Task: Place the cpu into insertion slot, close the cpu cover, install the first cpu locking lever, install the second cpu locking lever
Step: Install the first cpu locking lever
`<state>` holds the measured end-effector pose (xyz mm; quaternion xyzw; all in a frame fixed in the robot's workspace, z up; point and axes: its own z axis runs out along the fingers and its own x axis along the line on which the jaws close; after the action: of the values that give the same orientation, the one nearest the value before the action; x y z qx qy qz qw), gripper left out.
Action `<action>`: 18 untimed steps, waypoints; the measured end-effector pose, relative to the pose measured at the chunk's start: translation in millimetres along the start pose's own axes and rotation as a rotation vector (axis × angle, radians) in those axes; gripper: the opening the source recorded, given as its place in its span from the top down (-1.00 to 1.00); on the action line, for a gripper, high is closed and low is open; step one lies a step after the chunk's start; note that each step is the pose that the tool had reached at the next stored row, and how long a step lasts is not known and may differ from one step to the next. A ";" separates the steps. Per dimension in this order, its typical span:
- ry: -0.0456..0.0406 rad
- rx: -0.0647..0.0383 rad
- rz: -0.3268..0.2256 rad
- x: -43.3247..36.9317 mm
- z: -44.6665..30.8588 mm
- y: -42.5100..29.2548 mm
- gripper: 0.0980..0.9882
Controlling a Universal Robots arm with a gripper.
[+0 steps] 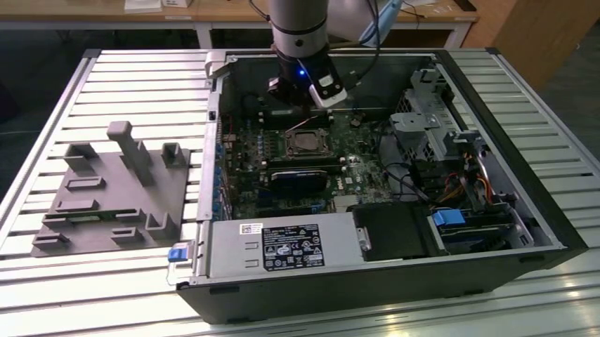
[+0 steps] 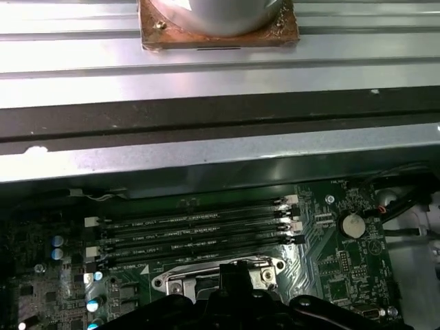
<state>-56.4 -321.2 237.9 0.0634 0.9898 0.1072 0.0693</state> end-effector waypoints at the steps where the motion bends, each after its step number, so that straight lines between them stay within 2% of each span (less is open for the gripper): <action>1: -0.0025 0.004 -0.001 0.1 0.6 -0.1 0.99; 6: -0.0049 0.017 -0.003 0.8 5.7 -0.7 0.99; 18: -0.0049 0.018 -0.003 2.0 11.5 1.9 0.99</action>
<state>-56.4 -316.7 226.9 0.0627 0.9906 0.0981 0.0713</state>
